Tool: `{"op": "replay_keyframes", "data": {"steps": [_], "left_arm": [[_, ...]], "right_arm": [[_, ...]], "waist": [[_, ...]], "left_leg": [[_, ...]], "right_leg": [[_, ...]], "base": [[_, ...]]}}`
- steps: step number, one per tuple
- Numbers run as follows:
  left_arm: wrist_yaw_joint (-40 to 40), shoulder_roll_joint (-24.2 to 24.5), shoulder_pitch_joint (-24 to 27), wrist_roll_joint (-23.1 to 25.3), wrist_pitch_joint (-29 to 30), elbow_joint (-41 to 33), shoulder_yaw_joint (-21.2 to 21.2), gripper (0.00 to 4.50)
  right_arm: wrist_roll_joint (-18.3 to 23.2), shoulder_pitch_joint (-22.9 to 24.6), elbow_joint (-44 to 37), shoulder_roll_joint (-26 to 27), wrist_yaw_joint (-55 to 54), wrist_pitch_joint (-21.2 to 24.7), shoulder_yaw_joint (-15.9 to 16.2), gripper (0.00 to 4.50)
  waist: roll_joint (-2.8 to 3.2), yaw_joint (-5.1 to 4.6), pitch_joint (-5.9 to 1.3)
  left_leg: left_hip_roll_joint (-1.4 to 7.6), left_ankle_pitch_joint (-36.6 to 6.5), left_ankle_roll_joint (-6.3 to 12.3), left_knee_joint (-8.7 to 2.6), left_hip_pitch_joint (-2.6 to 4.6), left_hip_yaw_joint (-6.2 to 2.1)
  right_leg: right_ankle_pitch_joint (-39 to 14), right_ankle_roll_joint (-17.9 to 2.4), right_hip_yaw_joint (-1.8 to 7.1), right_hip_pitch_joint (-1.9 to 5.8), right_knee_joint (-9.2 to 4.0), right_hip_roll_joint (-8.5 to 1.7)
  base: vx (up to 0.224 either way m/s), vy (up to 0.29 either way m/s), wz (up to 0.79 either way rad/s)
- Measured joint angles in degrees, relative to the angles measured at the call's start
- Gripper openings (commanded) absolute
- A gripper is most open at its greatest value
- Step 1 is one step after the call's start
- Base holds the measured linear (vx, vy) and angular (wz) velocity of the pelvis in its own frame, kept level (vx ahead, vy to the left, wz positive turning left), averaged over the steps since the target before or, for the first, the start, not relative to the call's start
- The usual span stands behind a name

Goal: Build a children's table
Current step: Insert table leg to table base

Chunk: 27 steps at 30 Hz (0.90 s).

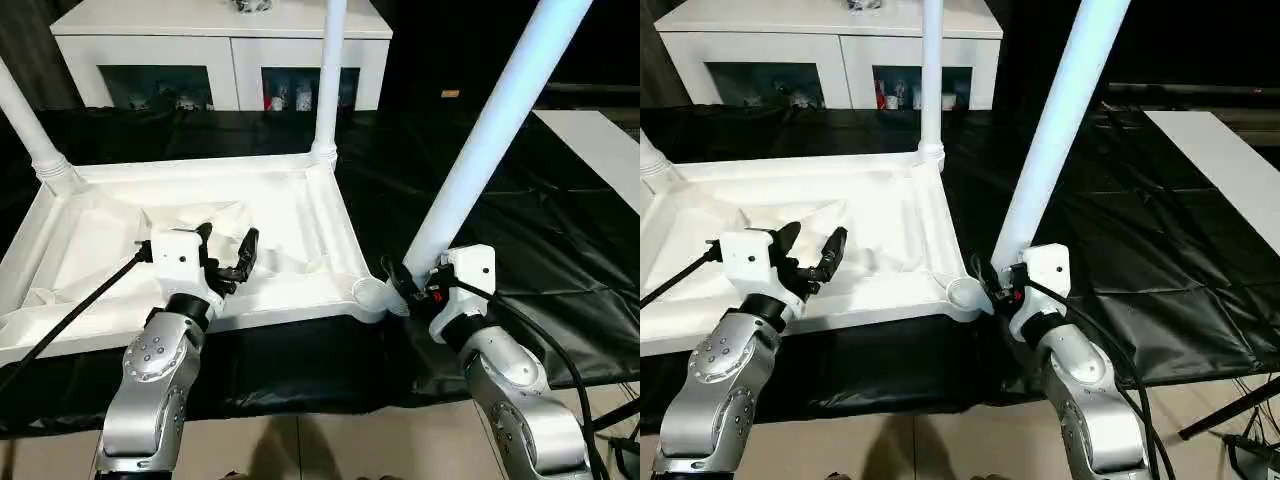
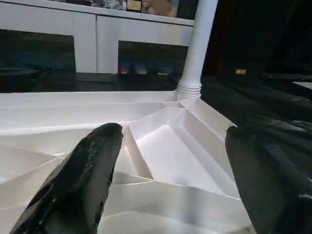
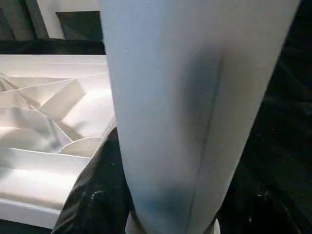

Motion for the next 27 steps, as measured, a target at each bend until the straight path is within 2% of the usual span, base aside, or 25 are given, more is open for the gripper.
{"op": "replay_keyframes", "data": {"steps": [27], "left_arm": [[0.00, 0.00, 0.00, 0.00, 0.00, 0.00, 0.00, 3.81]], "right_arm": [[0.00, 0.00, 0.00, 0.00, 0.00, 0.00, 0.00, 1.86]], "waist": [[0.00, 0.00, 0.00]], "left_leg": [[0.00, 0.00, 0.00, 0.00, 0.00, 0.00]], "right_leg": [[0.00, 0.00, 0.00, 0.00, -0.01, 0.01]], "base": [[0.000, 0.000, 0.00]]}}
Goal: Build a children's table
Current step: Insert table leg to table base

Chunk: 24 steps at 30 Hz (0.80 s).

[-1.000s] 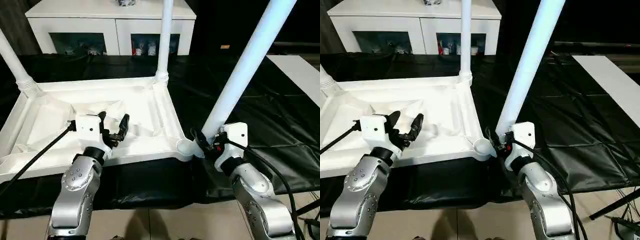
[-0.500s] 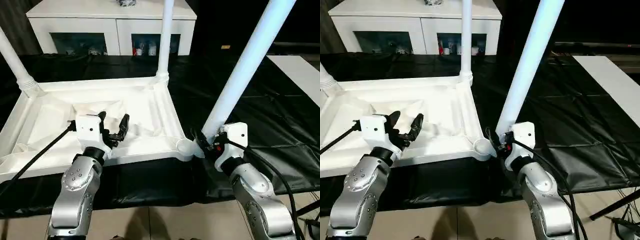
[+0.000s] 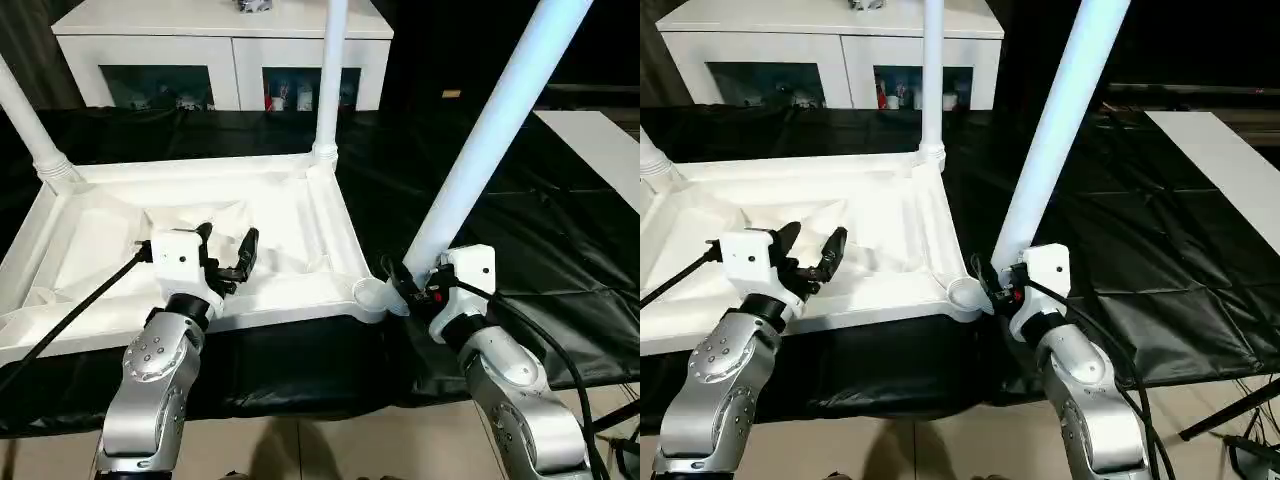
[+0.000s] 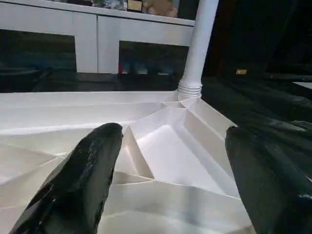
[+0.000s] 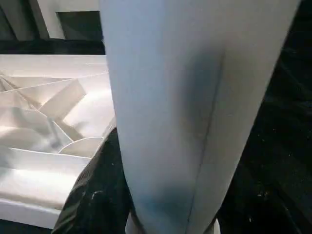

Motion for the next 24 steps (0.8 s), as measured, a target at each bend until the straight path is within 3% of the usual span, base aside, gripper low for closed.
{"op": "replay_keyframes", "data": {"steps": [24], "left_arm": [[0.00, 0.00, 0.00, 0.00, 0.00, 0.00, 0.00, 3.81]], "right_arm": [[0.00, 0.00, 0.00, 0.00, 0.00, 0.00, 0.00, 1.86]], "waist": [[0.00, 0.00, 0.00]], "left_leg": [[0.00, 0.00, 0.00, 0.00, 0.00, 0.00]], "right_leg": [[0.00, 0.00, 0.00, 0.00, 0.00, 0.00]], "base": [[0.000, 0.000, 0.00]]}}
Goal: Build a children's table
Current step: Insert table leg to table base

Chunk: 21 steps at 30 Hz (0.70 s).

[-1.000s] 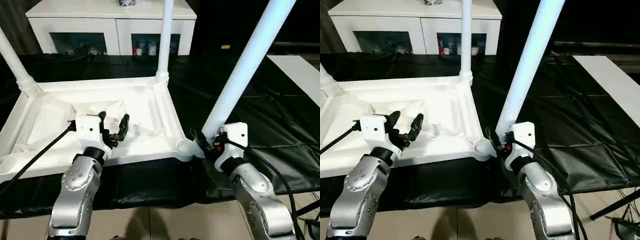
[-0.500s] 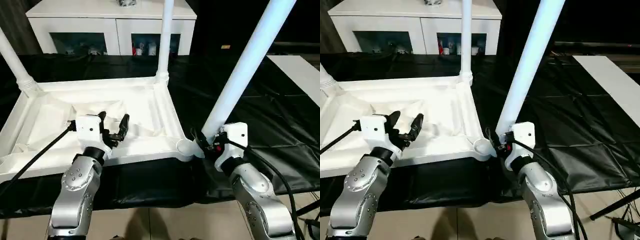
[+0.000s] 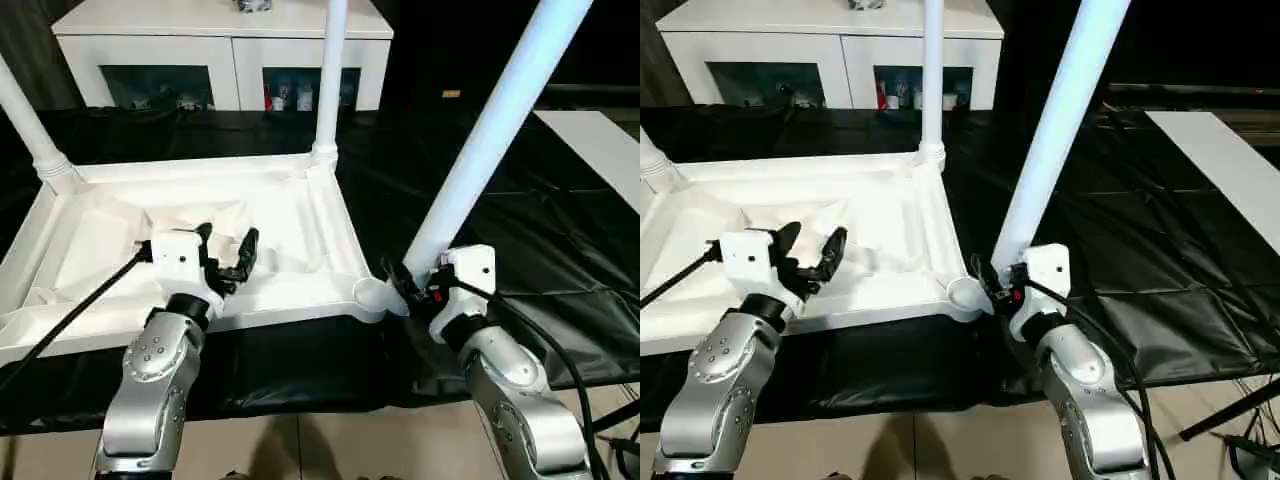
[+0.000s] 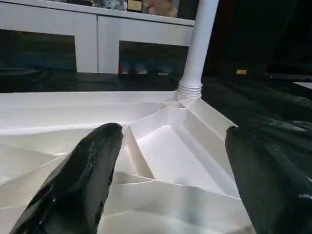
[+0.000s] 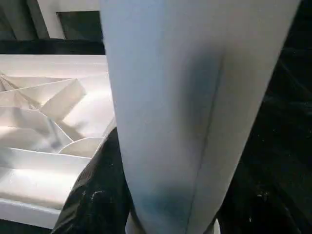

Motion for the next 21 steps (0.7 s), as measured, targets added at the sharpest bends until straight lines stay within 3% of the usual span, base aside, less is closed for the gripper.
{"op": "replay_keyframes", "data": {"steps": [21], "left_arm": [[0.00, 0.00, 0.00, 0.00, 0.00, 0.00, 0.00, 3.81]], "right_arm": [[0.00, 0.00, 0.00, 0.00, 0.00, 0.00, 0.00, 1.86]], "waist": [[0.00, 0.00, 0.00]], "left_leg": [[0.00, 0.00, 0.00, 0.02, -0.01, 0.00]], "right_leg": [[0.00, 0.00, 0.00, 0.00, -0.01, 0.00]], "base": [[0.000, 0.000, 0.00]]}}
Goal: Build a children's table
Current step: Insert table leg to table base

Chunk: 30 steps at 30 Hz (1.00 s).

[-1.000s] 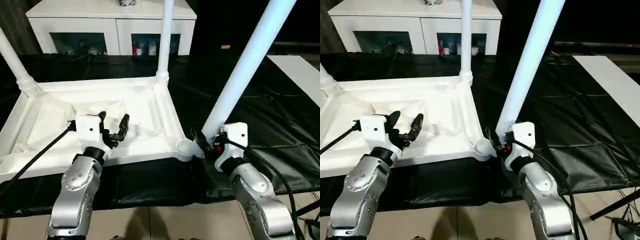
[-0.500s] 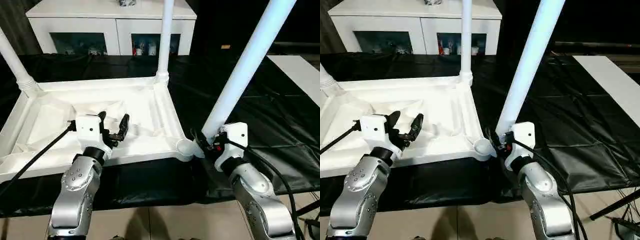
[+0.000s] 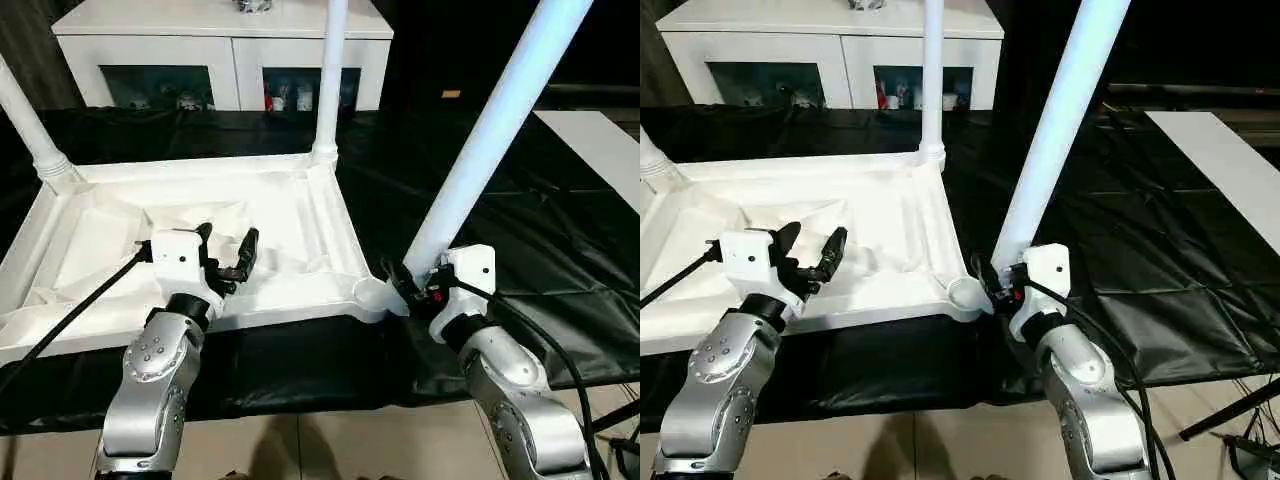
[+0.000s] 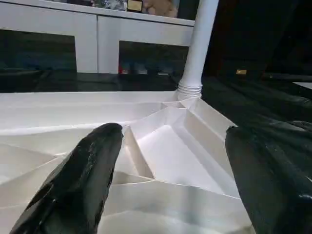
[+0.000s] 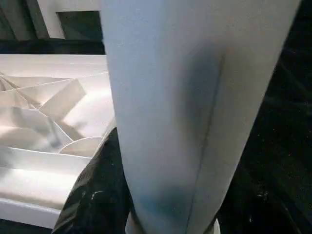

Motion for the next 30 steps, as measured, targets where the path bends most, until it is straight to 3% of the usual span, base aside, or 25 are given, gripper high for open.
{"op": "replay_keyframes", "data": {"steps": [30], "left_arm": [[0.00, 0.00, 0.00, 0.00, 0.00, 0.00, 0.00, 3.81]], "right_arm": [[0.00, 0.00, 0.00, 0.00, 0.00, 0.00, 0.00, 1.86]], "waist": [[0.00, 0.00, 0.00]], "left_leg": [[0.00, 0.00, 0.00, 0.00, 0.00, 0.00]], "right_leg": [[0.00, 0.00, 0.00, 0.00, 0.00, 0.00]], "base": [[0.000, 0.000, 0.00]]}}
